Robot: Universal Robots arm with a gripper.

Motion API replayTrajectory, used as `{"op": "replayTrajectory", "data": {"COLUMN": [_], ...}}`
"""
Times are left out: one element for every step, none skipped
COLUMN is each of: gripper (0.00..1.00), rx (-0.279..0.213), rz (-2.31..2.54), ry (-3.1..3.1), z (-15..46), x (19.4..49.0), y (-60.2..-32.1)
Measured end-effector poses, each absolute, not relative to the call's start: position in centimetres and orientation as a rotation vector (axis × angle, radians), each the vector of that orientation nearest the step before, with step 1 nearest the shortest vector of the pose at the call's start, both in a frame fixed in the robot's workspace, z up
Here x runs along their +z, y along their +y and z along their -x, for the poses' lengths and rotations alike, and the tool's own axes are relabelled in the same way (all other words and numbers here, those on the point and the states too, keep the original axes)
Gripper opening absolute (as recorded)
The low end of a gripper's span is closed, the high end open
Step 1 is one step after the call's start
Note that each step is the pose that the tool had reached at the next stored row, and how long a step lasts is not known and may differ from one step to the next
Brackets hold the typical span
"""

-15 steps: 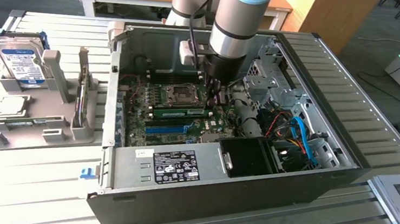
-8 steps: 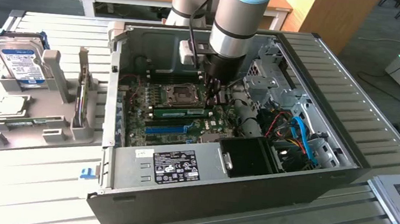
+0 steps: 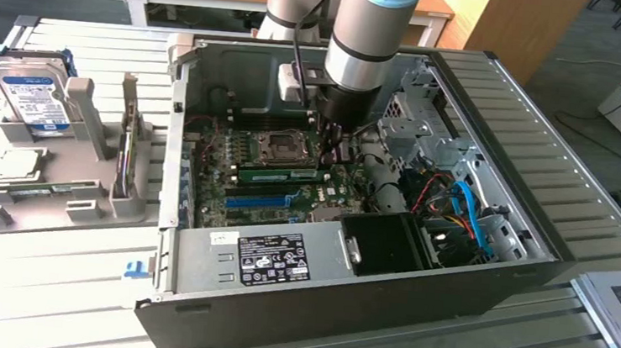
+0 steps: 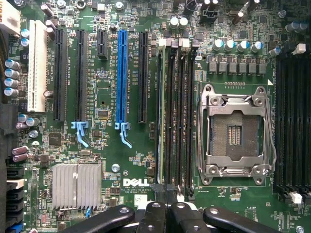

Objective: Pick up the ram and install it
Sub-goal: 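Press down the ram until it locks into place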

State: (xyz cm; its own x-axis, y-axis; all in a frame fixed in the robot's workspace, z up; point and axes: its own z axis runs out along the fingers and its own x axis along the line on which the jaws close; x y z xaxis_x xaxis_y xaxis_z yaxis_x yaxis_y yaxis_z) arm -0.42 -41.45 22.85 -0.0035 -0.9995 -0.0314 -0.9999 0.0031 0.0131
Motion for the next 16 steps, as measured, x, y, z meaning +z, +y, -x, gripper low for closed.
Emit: {"op": "replayTrajectory", "data": {"gripper": [0.1,0.1,0.1,0.1,0.1,0.1,0.1,0.1,0.1,0.1,0.1,0.1,0.1,0.1,0.1,0.1], "rx": [0.049,0.049,0.049,0.049,0.049,0.05,0.049,0.049,0.049,0.049,0.049,0.049,0.049,0.049,0.049,0.049], "rz": [2.208,2.208,2.208,2.208,2.208,2.208,2.208,2.208,2.208,2.208,2.208,2.208,2.208,2.208,2.208,2.208], "ry": [2.216,2.216,2.216,2.216,2.215,2.215,2.215,2.216,2.216,2.216,2.215,2.216,2.216,2.216,2.215,2.215], "z": [0.42,0.42,0.42,0.42,0.42,0.42,0.42,0.42,0.42,0.42,0.42,0.42,0.42,0.42,0.42,0.42], "x": [22.85,22.85,22.84,22.84,22.81,22.77,22.75,22.74,22.74,22.74,22.7,22.67,22.67,22.67,22.66,22.64], "y": [-41.45,-41.45,-41.45,-41.45,-41.45,-41.45,-41.45,-41.45,-41.45,-41.45,-41.45,-41.45,-41.45,-41.45,-41.45,-41.45]}}
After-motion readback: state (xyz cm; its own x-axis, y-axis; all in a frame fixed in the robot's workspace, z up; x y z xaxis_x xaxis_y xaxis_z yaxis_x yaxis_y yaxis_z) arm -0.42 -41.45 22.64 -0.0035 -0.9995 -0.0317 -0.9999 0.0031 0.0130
